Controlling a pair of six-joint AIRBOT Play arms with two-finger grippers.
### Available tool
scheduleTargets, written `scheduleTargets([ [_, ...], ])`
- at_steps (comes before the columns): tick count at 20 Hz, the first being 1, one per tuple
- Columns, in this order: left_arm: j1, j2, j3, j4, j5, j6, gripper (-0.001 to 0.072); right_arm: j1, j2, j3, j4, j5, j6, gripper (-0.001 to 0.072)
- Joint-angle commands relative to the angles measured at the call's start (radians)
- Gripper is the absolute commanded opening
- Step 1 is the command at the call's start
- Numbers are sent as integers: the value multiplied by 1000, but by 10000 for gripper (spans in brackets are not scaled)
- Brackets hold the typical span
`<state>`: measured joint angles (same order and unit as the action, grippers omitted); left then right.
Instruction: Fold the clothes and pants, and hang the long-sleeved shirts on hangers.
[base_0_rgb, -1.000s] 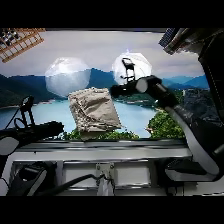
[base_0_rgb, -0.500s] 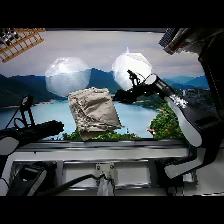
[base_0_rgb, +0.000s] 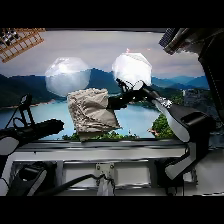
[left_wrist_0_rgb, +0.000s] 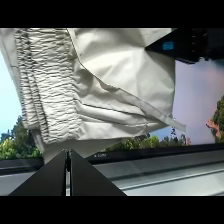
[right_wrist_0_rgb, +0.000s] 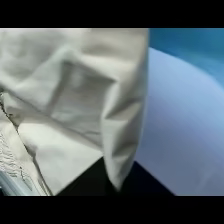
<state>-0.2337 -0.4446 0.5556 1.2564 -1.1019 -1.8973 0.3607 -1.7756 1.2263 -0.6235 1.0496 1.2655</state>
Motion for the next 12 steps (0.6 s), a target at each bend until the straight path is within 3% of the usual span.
scheduleTargets([
  [1,1,0,0,0,3,0,14,31,-7,1,7,-68,32,37],
  [12,0,0,0,0,11,0,14,-232,112,1,-80,-53,105,36],
])
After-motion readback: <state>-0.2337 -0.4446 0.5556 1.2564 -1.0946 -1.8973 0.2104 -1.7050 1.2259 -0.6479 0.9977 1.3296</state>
